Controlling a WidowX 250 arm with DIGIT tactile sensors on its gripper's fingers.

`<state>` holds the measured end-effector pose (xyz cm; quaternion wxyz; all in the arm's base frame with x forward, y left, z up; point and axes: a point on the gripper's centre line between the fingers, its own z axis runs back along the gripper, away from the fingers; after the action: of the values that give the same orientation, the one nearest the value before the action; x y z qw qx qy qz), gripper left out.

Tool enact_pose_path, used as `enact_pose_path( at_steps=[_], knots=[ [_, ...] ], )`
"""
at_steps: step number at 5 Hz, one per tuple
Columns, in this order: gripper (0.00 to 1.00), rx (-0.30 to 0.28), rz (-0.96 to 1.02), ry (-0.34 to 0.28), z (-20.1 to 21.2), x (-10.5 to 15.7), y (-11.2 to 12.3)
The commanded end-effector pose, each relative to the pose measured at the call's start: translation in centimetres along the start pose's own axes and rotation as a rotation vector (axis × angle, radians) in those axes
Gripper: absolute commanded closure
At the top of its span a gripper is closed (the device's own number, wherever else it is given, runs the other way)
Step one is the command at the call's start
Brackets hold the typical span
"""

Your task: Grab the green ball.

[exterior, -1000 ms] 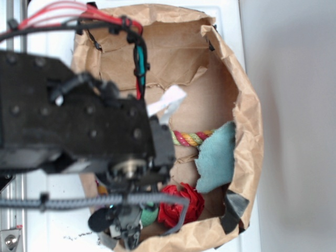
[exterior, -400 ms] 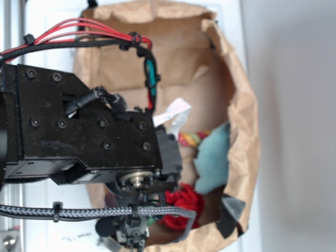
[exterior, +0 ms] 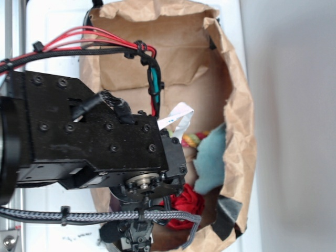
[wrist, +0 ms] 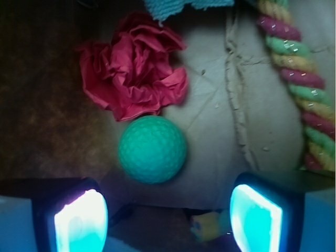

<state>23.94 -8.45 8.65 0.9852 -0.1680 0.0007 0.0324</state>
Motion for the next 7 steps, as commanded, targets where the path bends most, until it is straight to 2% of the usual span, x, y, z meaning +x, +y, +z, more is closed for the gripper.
enact_pose_path(
  at_steps=[1, 4, 7],
  knots=[
    [0.00, -0.034, -0.076, -0.034, 0.5, -0.1, -2.3],
    [0.00, -0.026, -0.055, -0.057, -0.9, 1.6, -2.6],
    [0.00, 0.005, -0.055, -0.028, -3.3, 2.1, -2.0]
  ],
)
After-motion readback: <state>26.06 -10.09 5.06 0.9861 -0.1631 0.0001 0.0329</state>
